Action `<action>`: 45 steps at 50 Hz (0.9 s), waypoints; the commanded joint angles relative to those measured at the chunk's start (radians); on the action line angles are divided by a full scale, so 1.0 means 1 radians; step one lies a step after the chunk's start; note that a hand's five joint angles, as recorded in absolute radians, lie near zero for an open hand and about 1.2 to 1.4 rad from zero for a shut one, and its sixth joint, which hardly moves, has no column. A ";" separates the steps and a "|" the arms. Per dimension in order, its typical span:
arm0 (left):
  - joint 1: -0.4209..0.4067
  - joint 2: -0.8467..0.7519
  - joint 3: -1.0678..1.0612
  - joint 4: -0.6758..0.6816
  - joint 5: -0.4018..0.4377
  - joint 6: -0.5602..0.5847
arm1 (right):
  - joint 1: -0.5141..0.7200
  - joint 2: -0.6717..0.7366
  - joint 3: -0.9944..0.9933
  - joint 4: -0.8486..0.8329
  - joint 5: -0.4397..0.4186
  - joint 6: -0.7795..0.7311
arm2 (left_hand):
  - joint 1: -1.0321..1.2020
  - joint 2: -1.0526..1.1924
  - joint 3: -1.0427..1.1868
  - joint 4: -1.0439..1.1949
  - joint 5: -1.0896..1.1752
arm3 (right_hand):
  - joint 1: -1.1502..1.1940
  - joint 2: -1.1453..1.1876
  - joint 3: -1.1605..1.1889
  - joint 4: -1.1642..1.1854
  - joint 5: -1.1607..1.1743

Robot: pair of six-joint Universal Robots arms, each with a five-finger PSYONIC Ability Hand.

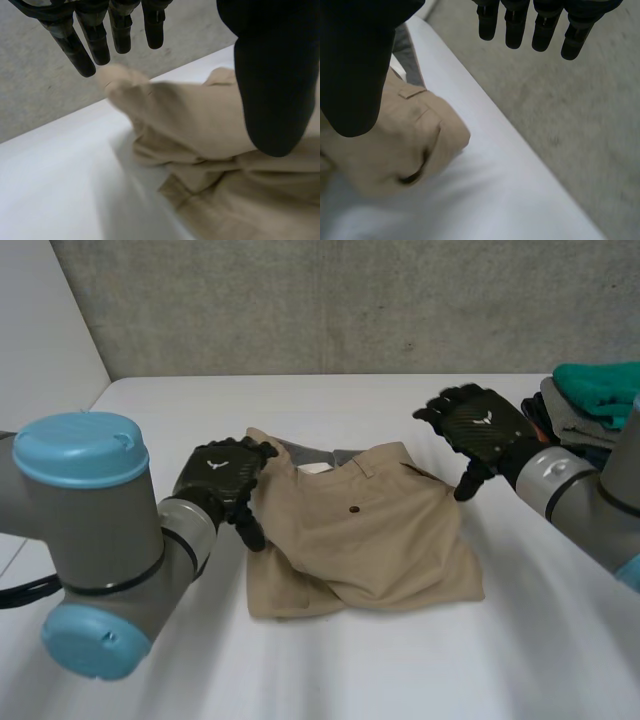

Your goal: Fold the laundry.

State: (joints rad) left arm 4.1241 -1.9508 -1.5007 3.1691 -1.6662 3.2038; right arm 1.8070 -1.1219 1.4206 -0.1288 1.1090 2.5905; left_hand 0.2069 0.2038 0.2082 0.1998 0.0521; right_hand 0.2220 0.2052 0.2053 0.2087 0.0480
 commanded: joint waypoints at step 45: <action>-0.182 -0.257 0.485 0.074 -0.136 0.438 | 0.046 0.449 -0.692 0.012 -0.035 -0.203 | 1.189 1.192 1.188 1.196 1.170 | 1.174 1.191 1.191 1.188 1.174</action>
State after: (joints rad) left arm 3.8584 -2.3449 -1.0197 3.1152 -1.7834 3.6616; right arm 1.8691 -0.5011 0.6119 -0.0127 0.9424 2.1096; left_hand 1.1593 1.1937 1.1801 1.1933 0.9906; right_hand 1.1204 1.1734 1.1607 1.1921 0.9681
